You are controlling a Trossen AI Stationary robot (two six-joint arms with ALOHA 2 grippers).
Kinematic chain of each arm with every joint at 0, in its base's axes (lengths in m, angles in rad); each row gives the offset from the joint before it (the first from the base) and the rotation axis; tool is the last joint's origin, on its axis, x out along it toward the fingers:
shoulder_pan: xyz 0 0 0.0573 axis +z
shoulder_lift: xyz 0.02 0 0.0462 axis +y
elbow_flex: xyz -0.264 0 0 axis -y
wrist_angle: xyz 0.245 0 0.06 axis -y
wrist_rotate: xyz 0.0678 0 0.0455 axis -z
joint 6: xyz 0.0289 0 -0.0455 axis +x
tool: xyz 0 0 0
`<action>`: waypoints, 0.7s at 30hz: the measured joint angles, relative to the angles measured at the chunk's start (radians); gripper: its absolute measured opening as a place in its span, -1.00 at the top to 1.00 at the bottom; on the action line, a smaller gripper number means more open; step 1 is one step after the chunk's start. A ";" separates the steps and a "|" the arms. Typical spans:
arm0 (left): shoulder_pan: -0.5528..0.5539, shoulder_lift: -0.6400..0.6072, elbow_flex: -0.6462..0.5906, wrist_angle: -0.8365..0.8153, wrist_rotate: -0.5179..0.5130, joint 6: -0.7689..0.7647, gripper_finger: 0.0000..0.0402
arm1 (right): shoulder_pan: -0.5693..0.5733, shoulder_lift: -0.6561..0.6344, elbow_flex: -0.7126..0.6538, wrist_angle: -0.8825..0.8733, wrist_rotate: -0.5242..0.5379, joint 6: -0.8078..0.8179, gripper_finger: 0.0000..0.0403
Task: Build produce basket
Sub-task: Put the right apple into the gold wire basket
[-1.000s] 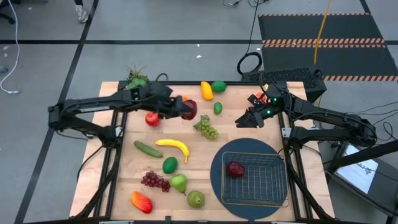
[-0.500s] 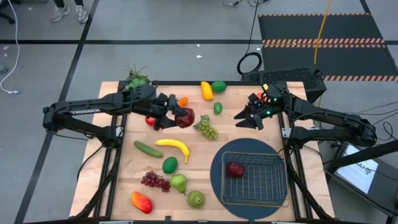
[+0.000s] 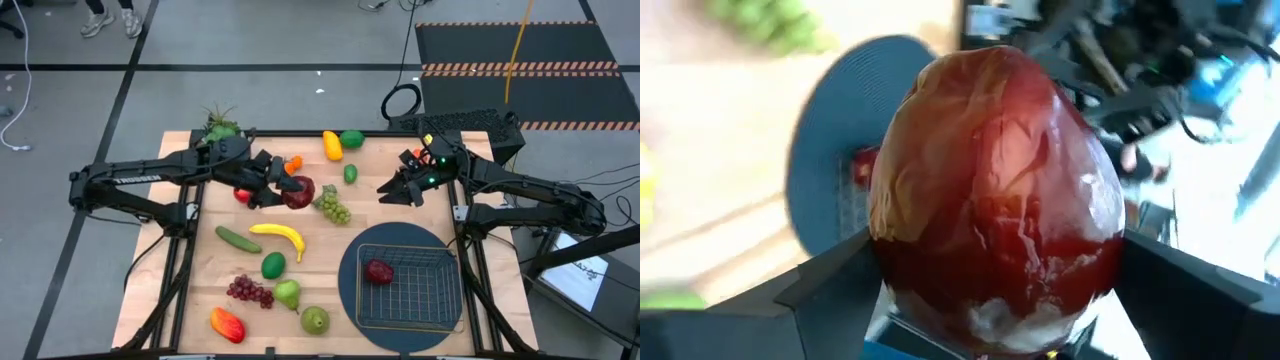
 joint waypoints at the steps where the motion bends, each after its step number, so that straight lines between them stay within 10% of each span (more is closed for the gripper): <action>1: -0.006 0.000 0.000 0.024 -0.001 0.044 -0.78 | 0.010 -0.006 0.000 0.001 0.000 0.010 -0.69; 21: -0.132 0.000 0.000 0.306 -0.002 0.957 -0.78 | 0.416 -0.101 0.035 0.115 0.499 0.465 -0.69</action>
